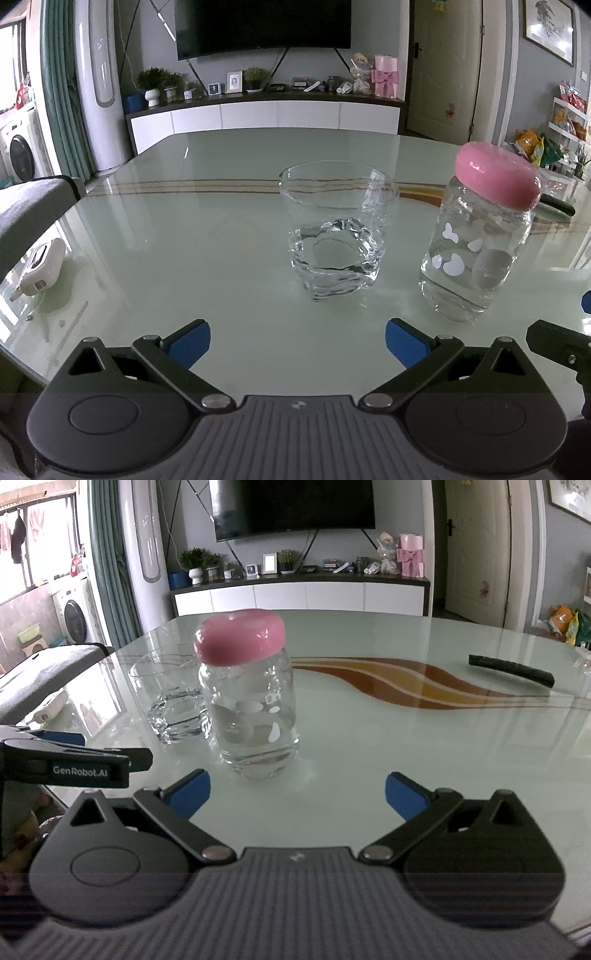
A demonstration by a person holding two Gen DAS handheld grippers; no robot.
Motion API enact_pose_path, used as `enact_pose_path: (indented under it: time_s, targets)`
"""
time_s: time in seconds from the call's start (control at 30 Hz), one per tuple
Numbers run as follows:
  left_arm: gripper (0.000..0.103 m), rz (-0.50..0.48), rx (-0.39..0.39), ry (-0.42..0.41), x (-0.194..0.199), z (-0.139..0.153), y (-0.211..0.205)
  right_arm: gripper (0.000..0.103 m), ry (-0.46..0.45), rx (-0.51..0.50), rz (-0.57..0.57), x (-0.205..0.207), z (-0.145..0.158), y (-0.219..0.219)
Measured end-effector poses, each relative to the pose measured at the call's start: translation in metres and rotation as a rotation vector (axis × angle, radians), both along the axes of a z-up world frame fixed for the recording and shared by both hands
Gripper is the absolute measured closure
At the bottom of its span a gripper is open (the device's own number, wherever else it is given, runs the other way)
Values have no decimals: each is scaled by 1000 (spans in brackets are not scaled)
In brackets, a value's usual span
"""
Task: Unscrew bottle cap and pour
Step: 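Move both tools toward the clear jar with the pink lid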
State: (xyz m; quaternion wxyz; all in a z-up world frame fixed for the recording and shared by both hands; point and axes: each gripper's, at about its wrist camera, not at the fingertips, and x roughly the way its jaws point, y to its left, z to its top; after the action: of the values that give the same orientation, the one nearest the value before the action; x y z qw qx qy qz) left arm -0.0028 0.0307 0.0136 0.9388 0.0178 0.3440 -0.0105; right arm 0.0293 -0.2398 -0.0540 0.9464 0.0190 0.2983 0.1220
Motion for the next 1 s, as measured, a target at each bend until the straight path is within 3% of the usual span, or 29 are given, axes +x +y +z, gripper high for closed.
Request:
enact_pose_path:
  time_s: [0.67,1.0]
  targets:
    - [1,-76,-35,25,-1,3,-1,0,-40,-34,20,-29,-34,9]
    - [1,-256,-63,29,7,3,-6,0,-62,-56,62,-47,-41,-9]
